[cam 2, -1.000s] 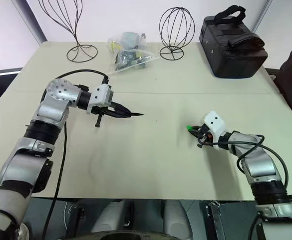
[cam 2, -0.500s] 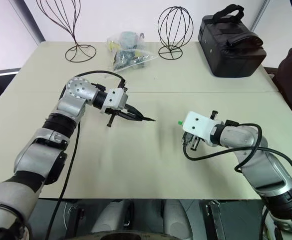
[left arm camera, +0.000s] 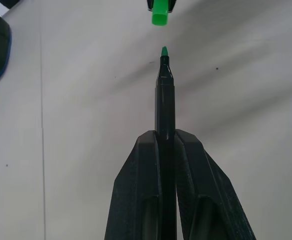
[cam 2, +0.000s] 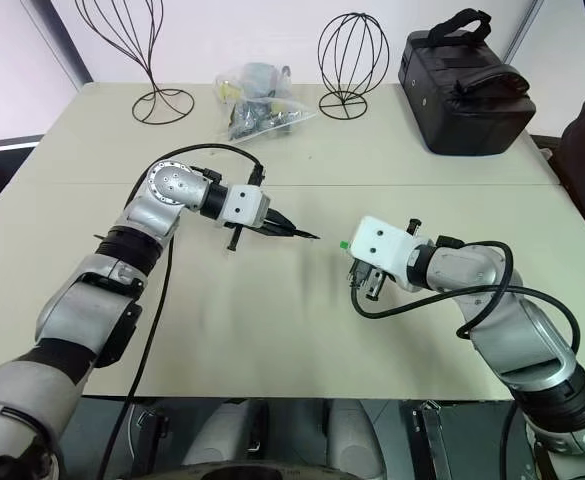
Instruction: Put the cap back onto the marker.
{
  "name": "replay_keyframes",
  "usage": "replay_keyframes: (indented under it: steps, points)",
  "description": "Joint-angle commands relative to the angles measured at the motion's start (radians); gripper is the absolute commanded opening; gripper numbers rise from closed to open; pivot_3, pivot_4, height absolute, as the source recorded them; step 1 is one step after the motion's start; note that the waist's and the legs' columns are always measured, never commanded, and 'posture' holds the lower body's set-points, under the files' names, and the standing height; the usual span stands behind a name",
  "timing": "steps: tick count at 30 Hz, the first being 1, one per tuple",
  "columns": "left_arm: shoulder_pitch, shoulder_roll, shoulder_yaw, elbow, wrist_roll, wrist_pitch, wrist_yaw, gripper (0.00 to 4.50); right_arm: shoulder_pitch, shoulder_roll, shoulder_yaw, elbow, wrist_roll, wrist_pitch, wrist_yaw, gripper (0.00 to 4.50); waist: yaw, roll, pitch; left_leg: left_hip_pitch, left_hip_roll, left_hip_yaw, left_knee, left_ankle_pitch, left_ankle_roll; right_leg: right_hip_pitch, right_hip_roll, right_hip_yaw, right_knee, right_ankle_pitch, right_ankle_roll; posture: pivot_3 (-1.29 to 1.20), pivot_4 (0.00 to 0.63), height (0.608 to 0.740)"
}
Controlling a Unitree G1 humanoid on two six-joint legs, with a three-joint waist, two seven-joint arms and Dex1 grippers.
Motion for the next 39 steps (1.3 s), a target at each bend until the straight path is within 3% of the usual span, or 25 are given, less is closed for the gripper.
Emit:
replay_keyframes:
  steps: [1, 39]
  points:
    - [-0.026, -0.004, 0.004, -0.009, -0.005, -0.006, 0.013, 0.00, -0.028, 0.001, 0.002, -0.042, 0.007, 0.005, -0.003, 0.06, 0.000, 0.000, 0.000, 0.000, 0.000, 0.000, 0.000, 0.000, 0.000, 0.000, 0.000, 0.000, 0.000, 0.000, 0.000, 0.00, 0.150, 0.740]
    - [-0.010, -0.035, -0.013, -0.085, -0.007, 0.043, 0.018, 0.00, -0.100, 0.035, 0.060, -0.057, 0.009, 0.051, -0.022, 0.06, 0.001, 0.000, 0.000, 0.000, 0.000, 0.000, 0.000, 0.000, 0.000, 0.000, 0.000, 0.000, 0.000, 0.000, 0.000, 0.00, 0.150, 0.740]
